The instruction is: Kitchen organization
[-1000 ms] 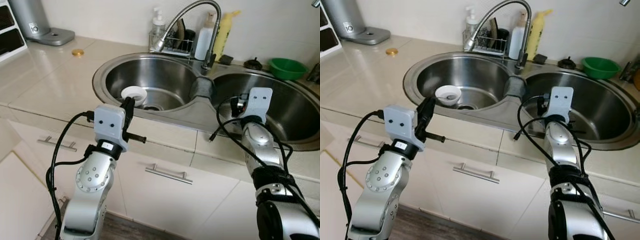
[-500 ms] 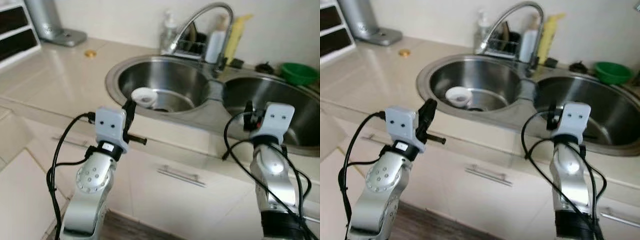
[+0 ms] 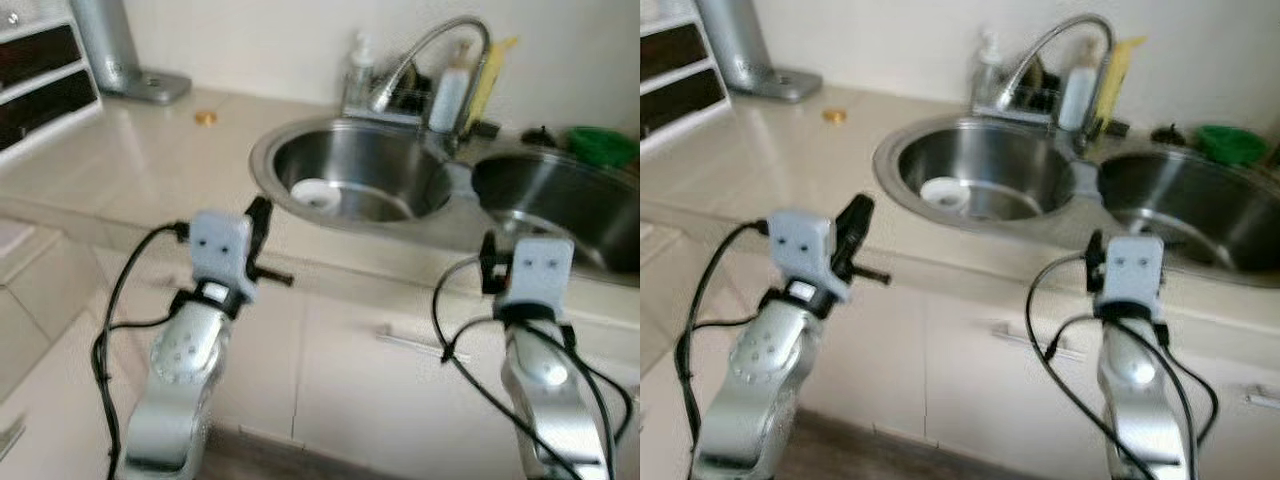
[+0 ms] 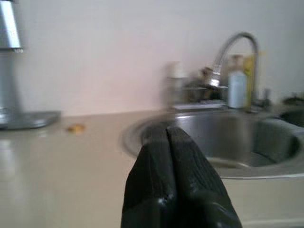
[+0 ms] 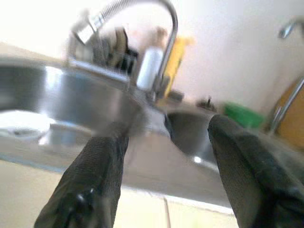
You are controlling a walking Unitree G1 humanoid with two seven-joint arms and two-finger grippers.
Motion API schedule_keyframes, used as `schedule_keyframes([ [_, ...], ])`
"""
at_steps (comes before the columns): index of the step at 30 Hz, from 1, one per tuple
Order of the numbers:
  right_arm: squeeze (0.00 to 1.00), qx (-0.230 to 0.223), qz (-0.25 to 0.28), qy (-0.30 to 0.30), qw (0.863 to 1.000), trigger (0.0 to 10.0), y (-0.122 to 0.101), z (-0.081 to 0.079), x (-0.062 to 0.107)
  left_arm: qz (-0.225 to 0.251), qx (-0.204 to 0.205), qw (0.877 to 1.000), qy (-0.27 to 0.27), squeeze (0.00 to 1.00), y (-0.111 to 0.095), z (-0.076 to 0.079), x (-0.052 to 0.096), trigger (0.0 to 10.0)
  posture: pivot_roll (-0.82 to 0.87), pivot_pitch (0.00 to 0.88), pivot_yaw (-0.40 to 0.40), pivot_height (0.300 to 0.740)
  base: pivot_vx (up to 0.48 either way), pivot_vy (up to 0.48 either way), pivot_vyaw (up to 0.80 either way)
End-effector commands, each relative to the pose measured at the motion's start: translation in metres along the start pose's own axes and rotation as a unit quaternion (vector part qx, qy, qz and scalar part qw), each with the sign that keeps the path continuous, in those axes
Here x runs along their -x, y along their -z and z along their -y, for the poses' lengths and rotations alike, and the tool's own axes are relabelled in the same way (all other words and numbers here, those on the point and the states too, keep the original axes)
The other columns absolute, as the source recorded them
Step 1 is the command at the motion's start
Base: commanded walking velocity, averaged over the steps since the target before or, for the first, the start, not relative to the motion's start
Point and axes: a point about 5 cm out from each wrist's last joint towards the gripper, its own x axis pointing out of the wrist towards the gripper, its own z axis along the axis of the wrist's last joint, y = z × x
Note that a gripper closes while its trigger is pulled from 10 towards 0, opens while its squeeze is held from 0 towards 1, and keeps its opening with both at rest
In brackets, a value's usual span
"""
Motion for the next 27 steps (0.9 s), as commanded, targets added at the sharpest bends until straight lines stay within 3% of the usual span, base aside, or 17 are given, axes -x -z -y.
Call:
schedule_keyframes([
  [1,0.0,0.025,0.005,0.029,0.999,10.0,-0.004,0.012,0.005,0.009,0.002,1.0,0.013,0.0,-0.002,0.008,-0.002,10.0,0.13,0.0,-0.085,0.74,0.0,0.0,-0.8],
  [8,0.0,0.056,-0.009,0.032,0.998,10.0,0.0,0.018,0.024,0.008,0.002,1.0,0.013,0.0,-0.001,0.008,0.0,10.0,0.12,0.0,-0.091,0.74,0.0,0.0,-0.8],
  [15,0.0,0.111,-0.026,0.028,0.993,10.0,0.003,0.041,0.054,-0.002,-0.006,1.0,0.018,0.0,0.003,0.007,0.0,10.0,0.1,0.0,-0.088,0.74,0.0,0.0,-0.8],
  [27,0.0,0.122,-0.034,0.041,0.991,10.0,-0.001,0.038,0.065,-0.006,-0.017,1.0,0.023,0.0,0.006,0.007,-0.002,10.0,0.08,0.0,-0.068,0.74,0.0,0.0,-0.8],
])
